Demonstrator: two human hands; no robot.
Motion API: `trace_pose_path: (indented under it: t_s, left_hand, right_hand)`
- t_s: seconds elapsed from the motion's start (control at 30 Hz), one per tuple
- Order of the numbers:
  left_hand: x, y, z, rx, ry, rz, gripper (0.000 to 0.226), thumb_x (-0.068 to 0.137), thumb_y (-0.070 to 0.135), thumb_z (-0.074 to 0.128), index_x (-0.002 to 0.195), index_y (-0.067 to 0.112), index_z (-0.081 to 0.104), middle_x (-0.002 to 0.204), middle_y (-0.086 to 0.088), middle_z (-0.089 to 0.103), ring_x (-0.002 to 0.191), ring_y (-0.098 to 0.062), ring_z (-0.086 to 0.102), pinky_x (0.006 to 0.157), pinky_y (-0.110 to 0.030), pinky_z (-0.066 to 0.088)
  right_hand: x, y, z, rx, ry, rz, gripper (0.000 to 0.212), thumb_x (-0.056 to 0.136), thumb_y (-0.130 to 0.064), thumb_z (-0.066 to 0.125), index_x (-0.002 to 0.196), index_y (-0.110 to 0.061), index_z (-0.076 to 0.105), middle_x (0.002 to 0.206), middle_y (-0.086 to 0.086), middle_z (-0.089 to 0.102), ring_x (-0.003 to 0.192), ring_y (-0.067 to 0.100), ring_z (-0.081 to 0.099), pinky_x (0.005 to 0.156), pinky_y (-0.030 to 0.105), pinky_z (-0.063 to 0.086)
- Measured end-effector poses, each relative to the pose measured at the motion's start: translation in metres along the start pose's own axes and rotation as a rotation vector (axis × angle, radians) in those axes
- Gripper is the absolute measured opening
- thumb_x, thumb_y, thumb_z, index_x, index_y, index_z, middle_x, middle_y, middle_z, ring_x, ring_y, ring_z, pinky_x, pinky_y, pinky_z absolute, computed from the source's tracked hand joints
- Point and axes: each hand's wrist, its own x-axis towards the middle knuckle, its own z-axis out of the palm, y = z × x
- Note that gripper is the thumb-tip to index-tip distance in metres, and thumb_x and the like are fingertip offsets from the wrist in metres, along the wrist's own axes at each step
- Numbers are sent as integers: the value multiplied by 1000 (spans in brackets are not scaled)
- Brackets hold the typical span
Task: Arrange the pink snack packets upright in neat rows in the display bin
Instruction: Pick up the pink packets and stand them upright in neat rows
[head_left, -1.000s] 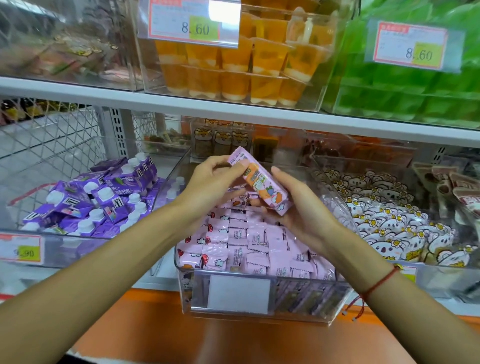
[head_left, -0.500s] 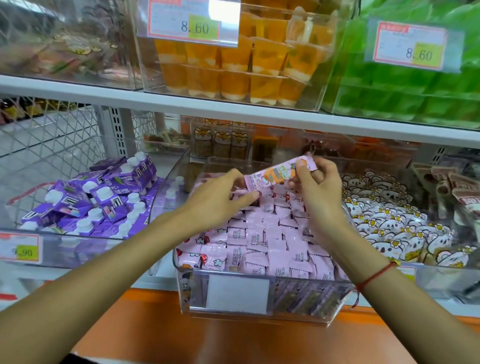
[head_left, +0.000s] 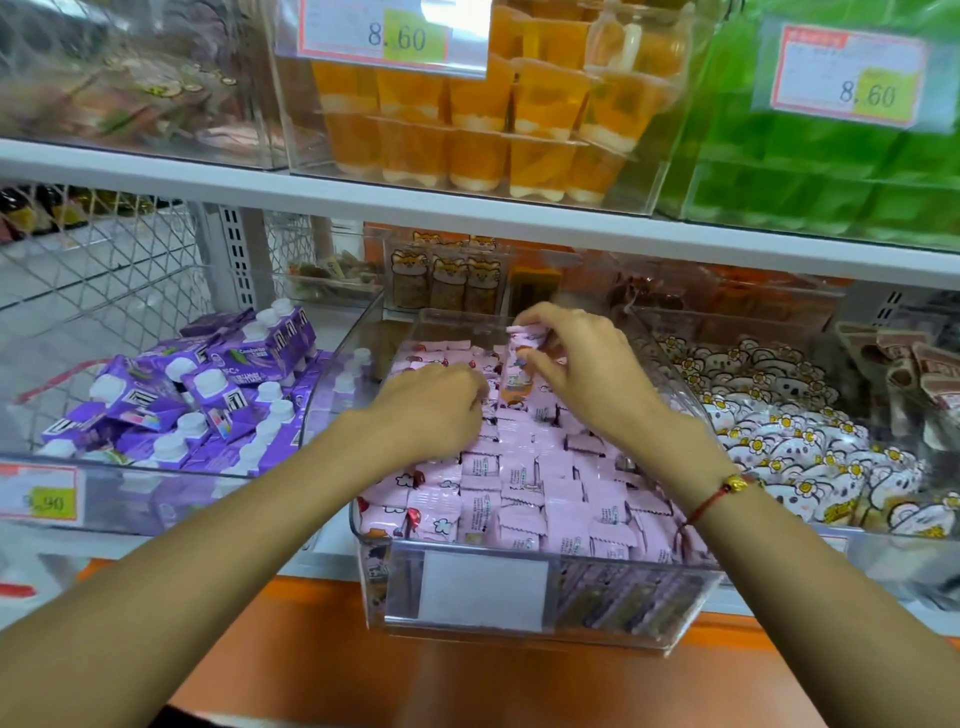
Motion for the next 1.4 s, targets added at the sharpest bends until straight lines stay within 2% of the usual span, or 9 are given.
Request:
trace_pose_path:
  t_s: [0.1, 0.2, 0.37, 0.57, 0.73, 0.83, 1.03, 1.23, 1.4]
  left_hand:
    - [2, 0, -2, -136, 63, -40, 39, 95, 18, 39, 132, 27, 47, 131, -8, 56, 113, -29, 54, 76, -33, 41]
    - [2, 0, -6, -259, 102, -50, 45, 96, 13, 42, 138, 27, 39, 140, -4, 49, 110, -25, 56, 85, -38, 47]
    - [6, 2, -5, -248, -15, 0, 46, 97, 13, 41, 140, 31, 39, 142, 0, 48, 119, -23, 51, 93, -37, 46]
    - [16, 7, -1, -115, -202, 25, 38, 99, 30, 31, 128, 28, 56, 139, -4, 50, 121, -27, 48, 100, -41, 42]
    - [17, 6, -1, -49, -246, 22, 38, 97, 36, 30, 118, 22, 59, 127, -6, 57, 117, -27, 49, 99, -45, 42]
    - [9, 7, 2, -99, -178, 62, 38, 99, 34, 32, 117, 15, 59, 125, -4, 56, 114, -25, 50, 96, -45, 44]
    - [2, 11, 4, -164, -54, 105, 32, 99, 33, 36, 119, 15, 53, 121, -3, 57, 107, -25, 51, 89, -46, 47]
    - [4, 13, 9, -58, -95, 100, 38, 98, 42, 33, 118, 18, 55, 126, 0, 54, 110, -25, 51, 90, -41, 46]
    - [12, 14, 8, -45, -101, 45, 42, 94, 46, 40, 130, 26, 51, 133, -1, 52, 116, -26, 49, 92, -38, 43]
  right_hand:
    - [10, -5, 11, -42, -18, 26, 27, 85, -21, 69, 112, -21, 66, 114, 5, 58, 92, 22, 60, 79, 38, 52]
    - [7, 1, 27, -74, -241, 153, 27, 90, -19, 62, 115, -13, 66, 117, 11, 64, 102, 27, 61, 90, 40, 50]
    - [-6, 17, 23, 150, -434, 211, 39, 93, 2, 41, 127, -10, 59, 122, 14, 64, 90, 13, 52, 75, 11, 35]
    - [-13, 24, 17, 46, -169, 331, 50, 84, 6, 41, 126, -16, 59, 129, 10, 58, 114, 25, 56, 90, 32, 45]
    - [-22, 31, 22, -81, -349, 283, 32, 93, -10, 46, 121, -4, 60, 124, 17, 56, 120, 33, 47, 98, 42, 41]
    - [-20, 32, 24, -110, -386, 278, 36, 96, -21, 46, 130, -12, 55, 128, 16, 51, 122, 33, 44, 100, 39, 40]
    - [-13, 32, 28, -65, -303, 333, 26, 90, -25, 59, 115, -16, 62, 113, 7, 63, 110, 26, 54, 80, 27, 39]
    - [-15, 26, 23, 24, -145, 310, 11, 84, -11, 64, 78, -15, 71, 74, -2, 64, 72, 19, 60, 67, 31, 51]
    - [-18, 22, 21, 22, -125, 229, 6, 92, -11, 54, 88, -16, 56, 86, 7, 68, 82, 26, 62, 74, 40, 51]
